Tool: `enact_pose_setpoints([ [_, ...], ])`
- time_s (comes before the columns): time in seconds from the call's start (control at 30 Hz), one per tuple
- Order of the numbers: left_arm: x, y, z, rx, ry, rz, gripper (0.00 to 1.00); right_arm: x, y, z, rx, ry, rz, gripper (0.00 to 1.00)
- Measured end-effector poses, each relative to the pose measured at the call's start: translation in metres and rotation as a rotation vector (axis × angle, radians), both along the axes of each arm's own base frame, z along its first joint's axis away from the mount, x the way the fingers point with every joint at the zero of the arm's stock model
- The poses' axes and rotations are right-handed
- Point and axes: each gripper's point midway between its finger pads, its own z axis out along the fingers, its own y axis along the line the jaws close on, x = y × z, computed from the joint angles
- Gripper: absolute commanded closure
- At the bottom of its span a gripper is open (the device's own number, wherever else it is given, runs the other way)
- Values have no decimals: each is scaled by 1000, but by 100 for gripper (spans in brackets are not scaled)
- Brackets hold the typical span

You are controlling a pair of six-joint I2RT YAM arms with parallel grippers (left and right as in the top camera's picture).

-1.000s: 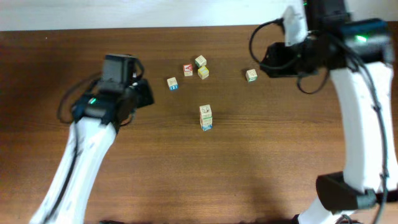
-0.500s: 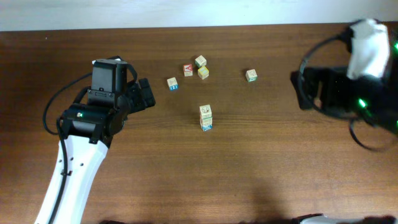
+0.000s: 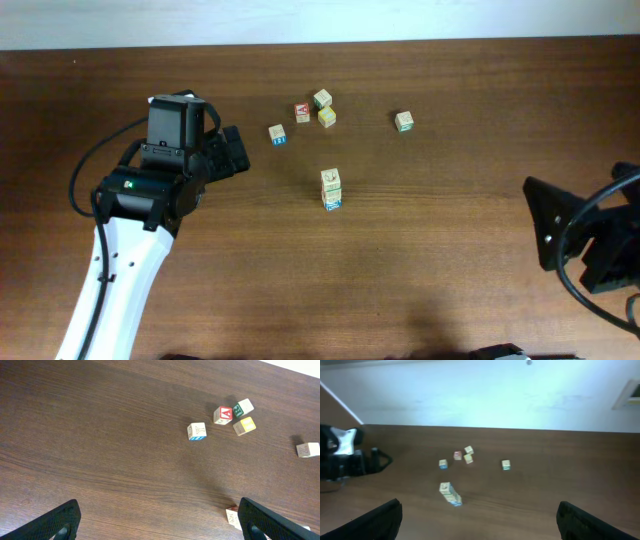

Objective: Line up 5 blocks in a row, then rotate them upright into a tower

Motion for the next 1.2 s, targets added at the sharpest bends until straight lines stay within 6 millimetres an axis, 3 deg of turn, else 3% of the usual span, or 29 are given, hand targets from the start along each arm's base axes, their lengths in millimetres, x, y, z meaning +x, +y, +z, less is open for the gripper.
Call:
enact_pose_setpoints([
  [0.17,0,0,0,0,0,0,1,8,-19,0,-59,-13,-104,2],
  [0.33,0,0,0,0,0,0,1,42,-42,6,-72,-95,-241,2],
  [0.53,0,0,0,1,2,0,1,66,-54,-18,-114,-297,-253,2],
  [0.63,-1,1,0,2,3,1,1,67,-54,-51,-139,-422,-242,2],
  [0.7,-1,1,-1,4,4,3,1,70,-55,-83,-147,-485,-242,2],
  [0.93,0,1,0,6,2,5,1,74,-53,-226,-156,-559,-224,2],
  [1.07,-1,1,-1,7,3,5,1,70,-50,-277,-154,-538,-212,1],
  [1.2,-1,1,-1,6,3,5,1,69,-49,-303,-153,-536,-206,2],
])
